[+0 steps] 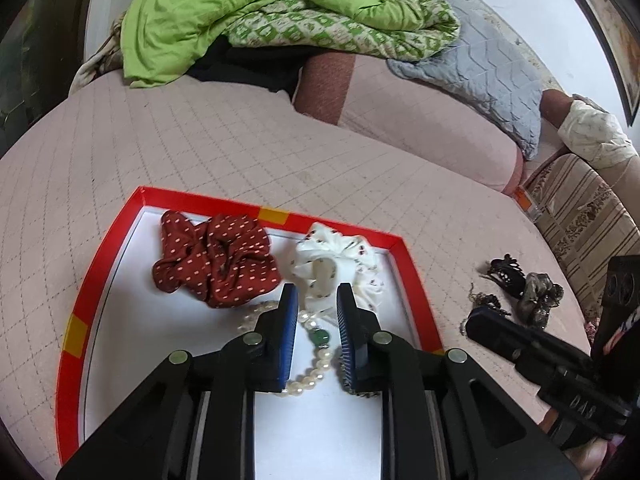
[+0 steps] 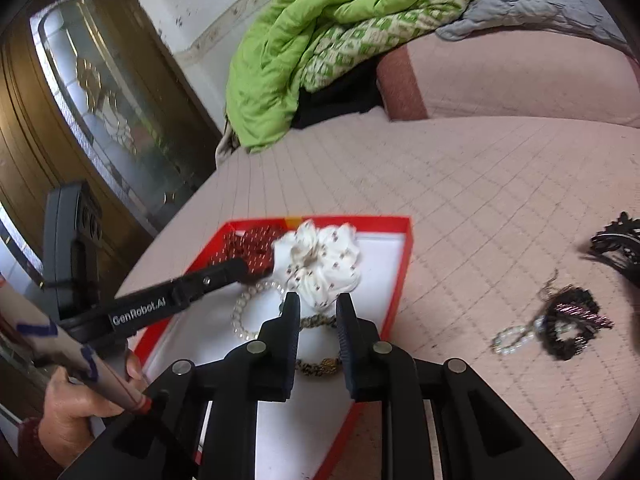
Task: Organize jewelry
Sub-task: 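Move both grippers back toward the remaining jewelry beside the hair clips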
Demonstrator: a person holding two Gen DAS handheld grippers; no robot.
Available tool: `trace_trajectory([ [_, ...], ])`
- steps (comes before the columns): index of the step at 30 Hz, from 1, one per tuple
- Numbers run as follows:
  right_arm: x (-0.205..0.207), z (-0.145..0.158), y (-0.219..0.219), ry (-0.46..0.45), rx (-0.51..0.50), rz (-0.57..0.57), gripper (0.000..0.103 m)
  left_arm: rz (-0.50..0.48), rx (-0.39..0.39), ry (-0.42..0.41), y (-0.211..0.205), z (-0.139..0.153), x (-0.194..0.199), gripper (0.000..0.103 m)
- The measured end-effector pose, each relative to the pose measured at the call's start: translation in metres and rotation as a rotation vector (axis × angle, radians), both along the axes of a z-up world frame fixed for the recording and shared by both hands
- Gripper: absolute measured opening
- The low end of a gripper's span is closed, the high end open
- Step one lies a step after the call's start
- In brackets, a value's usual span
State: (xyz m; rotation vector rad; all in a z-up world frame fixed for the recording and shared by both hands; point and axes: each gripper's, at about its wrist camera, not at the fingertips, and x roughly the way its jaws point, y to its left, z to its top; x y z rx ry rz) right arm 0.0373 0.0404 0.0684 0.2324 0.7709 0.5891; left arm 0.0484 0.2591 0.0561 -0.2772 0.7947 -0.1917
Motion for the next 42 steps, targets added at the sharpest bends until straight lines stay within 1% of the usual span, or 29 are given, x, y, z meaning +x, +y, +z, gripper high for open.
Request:
trace_trajectory([
  [4, 0.003, 0.009, -0.021, -0.007, 0.025, -0.040, 0.020, -0.027, -0.001, -0.030, -0.010, 0.006, -0.003, 0.019],
  [10, 0.008, 0.014, -0.064, 0.020, 0.072, -0.118, 0.020, -0.050, -0.006, -0.050, -0.025, 0.011, -0.002, 0.019],
  [15, 0.006, 0.016, -0.093, 0.027, 0.072, -0.162, 0.020, -0.080, 0.004, -0.063, -0.044, 0.013, -0.004, 0.019],
  [23, -0.001, 0.018, -0.125, 0.024, 0.057, -0.199, 0.020, -0.150, 0.071, -0.077, -0.090, 0.013, -0.010, 0.023],
  [29, -0.005, 0.019, -0.143, 0.022, 0.049, -0.221, 0.020, -0.205, 0.099, -0.058, -0.128, 0.007, -0.011, 0.025],
  [31, -0.005, 0.018, -0.147, 0.027, 0.042, -0.220, 0.020, -0.226, 0.110, -0.052, -0.143, 0.003, -0.012, 0.028],
  [33, -0.005, 0.018, -0.152, 0.029, 0.030, -0.214, 0.020, -0.232, 0.113, -0.036, -0.158, -0.003, -0.013, 0.032],
  [36, -0.003, 0.020, -0.162, 0.015, -0.009, -0.199, 0.020, -0.255, 0.099, -0.002, -0.180, -0.013, -0.014, 0.033],
  [37, -0.001, 0.020, -0.165, 0.015, -0.023, -0.189, 0.021, -0.274, 0.108, 0.012, -0.190, -0.018, -0.015, 0.033],
  [40, 0.005, 0.015, -0.169, 0.010, -0.100, -0.156, 0.021, -0.314, 0.148, 0.022, -0.203, -0.024, -0.017, 0.033],
  [42, 0.010, 0.008, -0.165, 0.019, -0.142, -0.100, 0.021, -0.313, 0.157, 0.017, -0.204, -0.023, -0.016, 0.034],
])
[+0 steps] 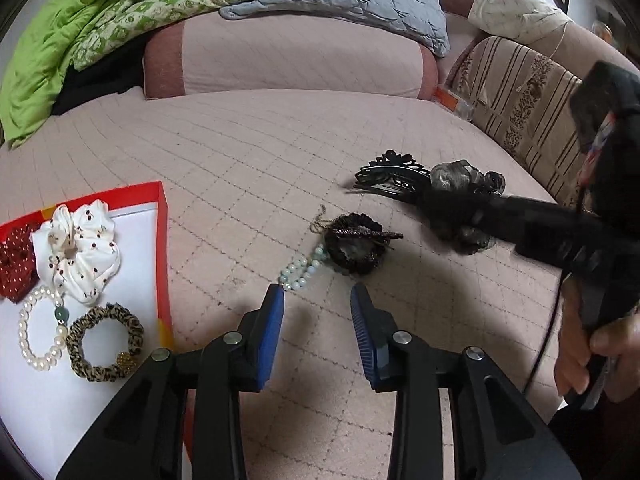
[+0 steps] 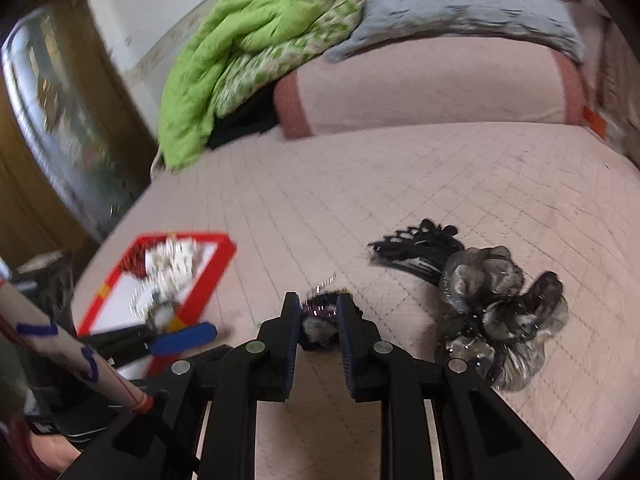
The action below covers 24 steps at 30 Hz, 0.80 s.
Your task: Organize jewelry
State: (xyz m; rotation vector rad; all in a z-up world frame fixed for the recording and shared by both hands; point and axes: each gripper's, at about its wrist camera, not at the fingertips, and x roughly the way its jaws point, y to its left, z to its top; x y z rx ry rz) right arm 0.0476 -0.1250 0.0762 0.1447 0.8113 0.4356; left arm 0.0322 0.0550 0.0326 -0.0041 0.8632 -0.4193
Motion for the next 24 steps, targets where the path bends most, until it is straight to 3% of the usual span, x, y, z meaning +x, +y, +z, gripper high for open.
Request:
trace_trajectory([
  [6, 0.011, -0.018, 0.025, 0.008, -0.127, 0.110, 0.021, 0.055, -0.026, 0.005, 0.018, 0.005, 0.008, 0.035],
  [12, 0.025, -0.037, 0.045, 0.016, -0.268, 0.169, 0.022, 0.044, -0.022, 0.014, 0.023, 0.006, 0.010, 0.035],
  [14, 0.027, -0.042, 0.050, 0.006, -0.318, 0.177, 0.027, 0.038, -0.030, 0.014, 0.022, 0.007, 0.010, 0.035],
  [17, 0.032, -0.044, 0.054, 0.008, -0.350, 0.162, 0.027, 0.032, -0.037, 0.014, 0.022, 0.008, 0.010, 0.036],
  [20, 0.032, -0.054, 0.060, 0.014, -0.446, 0.164, 0.027, 0.030, -0.035, 0.016, 0.023, 0.008, 0.009, 0.036],
  [24, 0.028, -0.042, 0.054, -0.002, -0.390, 0.143, 0.017, 0.027, -0.047, 0.014, 0.022, 0.009, 0.009, 0.036],
])
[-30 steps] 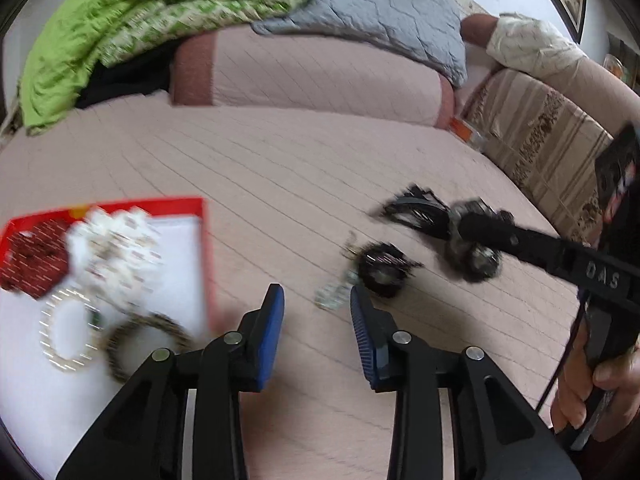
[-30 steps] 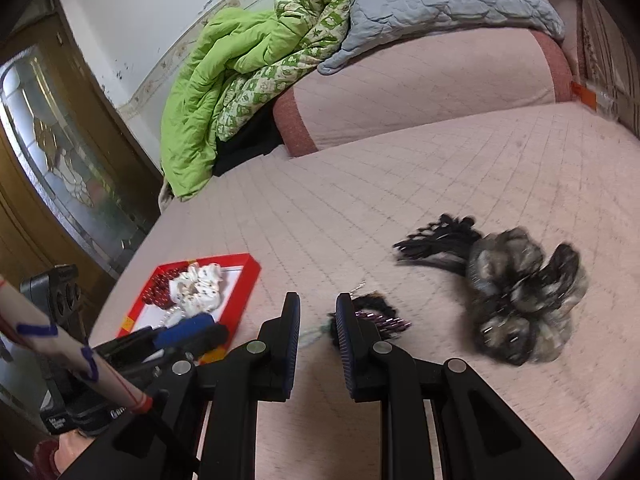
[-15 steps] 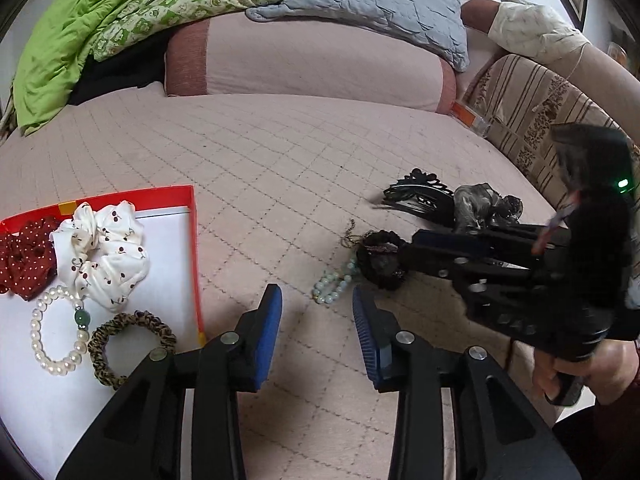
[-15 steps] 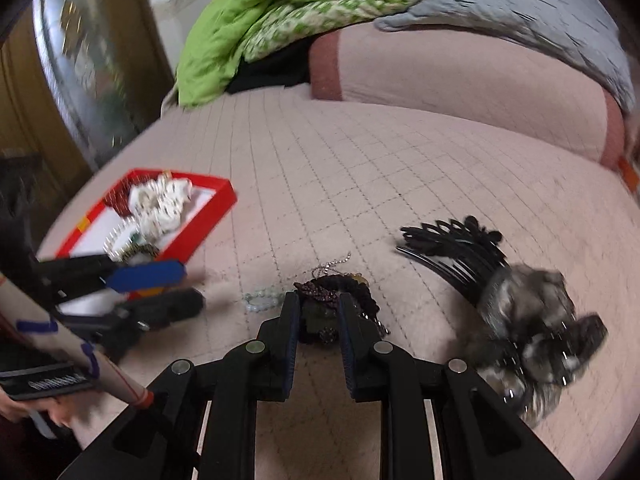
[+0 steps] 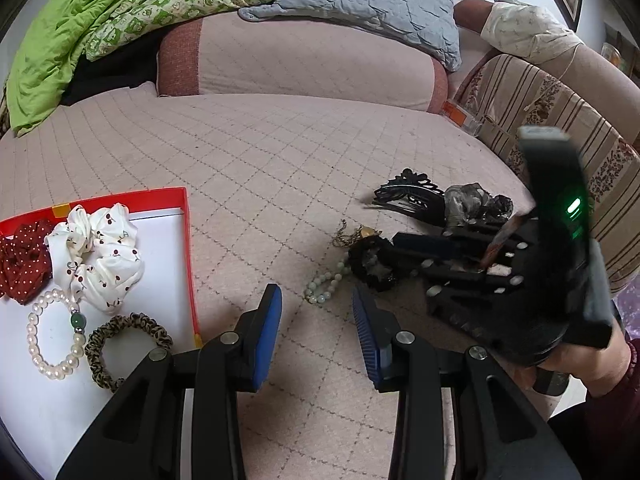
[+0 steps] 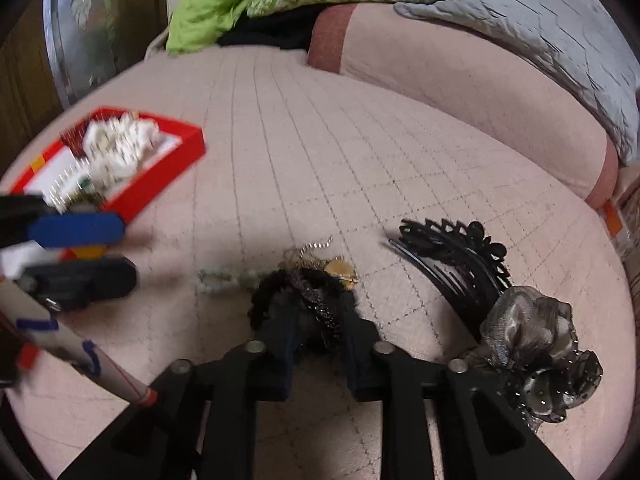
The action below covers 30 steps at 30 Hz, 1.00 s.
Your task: Organize jewelry
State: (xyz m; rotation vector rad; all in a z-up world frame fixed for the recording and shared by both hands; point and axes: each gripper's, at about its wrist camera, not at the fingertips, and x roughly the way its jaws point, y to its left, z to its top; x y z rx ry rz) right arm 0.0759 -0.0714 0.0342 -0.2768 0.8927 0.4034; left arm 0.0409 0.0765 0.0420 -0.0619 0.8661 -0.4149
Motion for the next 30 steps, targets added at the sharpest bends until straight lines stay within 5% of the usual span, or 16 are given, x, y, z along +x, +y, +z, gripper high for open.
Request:
trace_trajectory([
  [11, -0.012, 0.041, -0.072, 0.070, 0.505, -0.119, 0.017, -0.037, -0.052, 0.039, -0.013, -0.007, 0.002, 0.036],
  [19, -0.010, 0.022, -0.037, 0.028, 0.235, -0.049, 0.017, 0.017, 0.014, 0.022, -0.011, -0.002, -0.004, 0.036],
  [30, 0.003, -0.003, -0.008, 0.022, 0.078, 0.000, 0.019, 0.008, 0.016, 0.039, -0.008, -0.009, -0.009, 0.038],
])
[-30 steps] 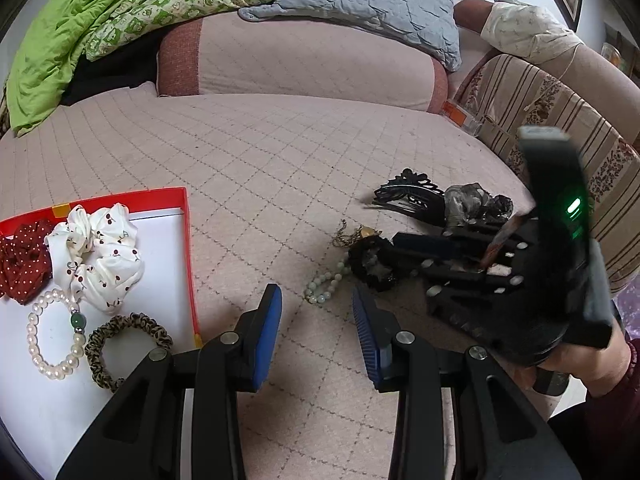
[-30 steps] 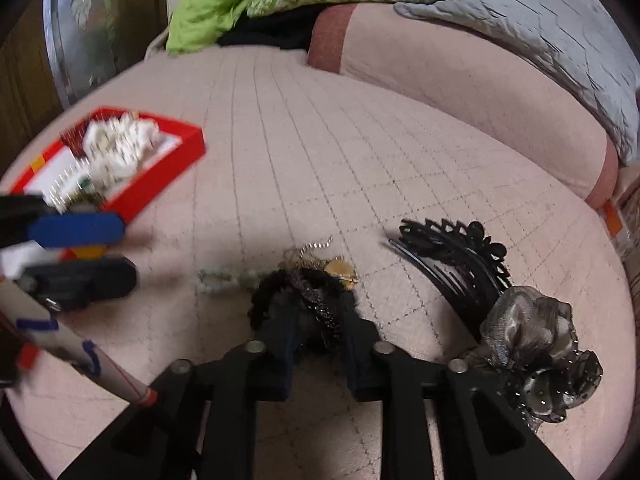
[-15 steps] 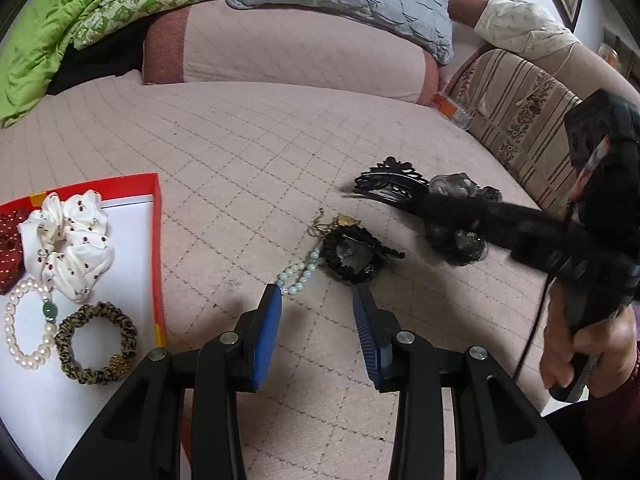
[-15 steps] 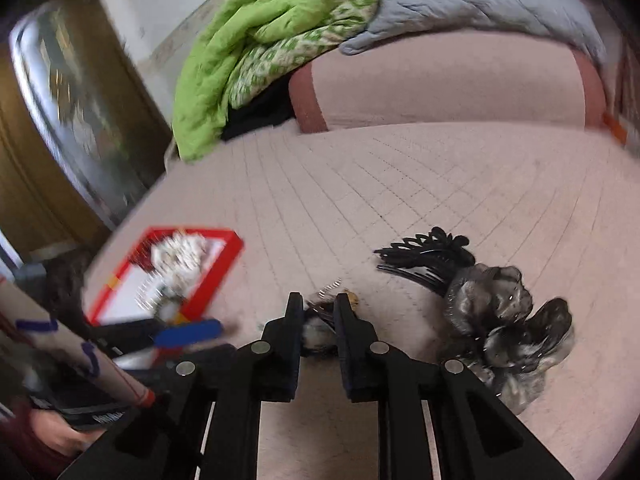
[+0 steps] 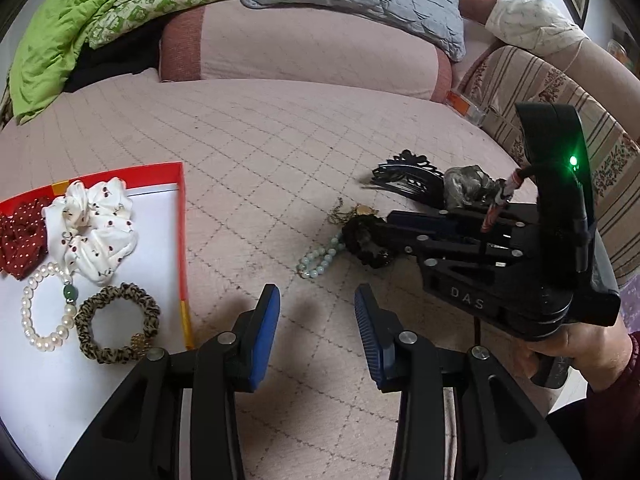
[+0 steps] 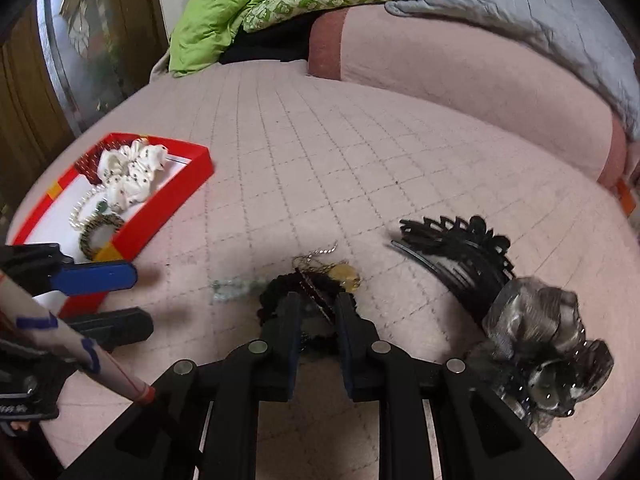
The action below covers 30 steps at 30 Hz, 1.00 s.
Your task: Organize jewelry
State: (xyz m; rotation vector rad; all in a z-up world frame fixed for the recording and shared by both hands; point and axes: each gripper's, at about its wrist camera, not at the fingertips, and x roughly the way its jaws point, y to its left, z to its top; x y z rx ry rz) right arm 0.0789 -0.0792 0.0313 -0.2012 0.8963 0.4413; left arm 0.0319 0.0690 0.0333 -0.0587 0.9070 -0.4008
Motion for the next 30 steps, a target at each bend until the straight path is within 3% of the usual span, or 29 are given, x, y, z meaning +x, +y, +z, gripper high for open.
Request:
trace_trajectory([
  [2, 0.000, 0.001, 0.001, 0.011, 0.012, 0.006, 0.018, -0.006, -0.001, -0.002, -0.001, 0.000, -0.001, 0.038],
  [10, -0.014, -0.004, 0.017, -0.064, -0.165, 0.052, 0.018, -0.007, -0.001, -0.002, -0.002, 0.000, -0.002, 0.038],
  [12, -0.012, -0.001, 0.013, -0.065, -0.155, 0.032, 0.003, -0.007, -0.002, -0.001, -0.004, 0.000, -0.003, 0.038],
  [15, -0.008, 0.011, -0.004, -0.034, -0.046, -0.019, 0.001, -0.008, -0.009, 0.003, -0.005, 0.001, -0.002, 0.038],
  [19, -0.008, 0.036, -0.044, 0.006, 0.208, -0.102, 0.001, -0.010, -0.020, 0.014, -0.010, 0.001, 0.001, 0.038],
  [23, -0.016, 0.046, -0.057, 0.018, 0.325, -0.083, 0.001, -0.006, -0.002, 0.018, -0.016, 0.001, 0.002, 0.038],
  [30, -0.014, 0.015, -0.014, 0.023, 0.078, 0.018, 0.002, -0.006, 0.022, 0.012, -0.018, 0.001, -0.004, 0.038],
])
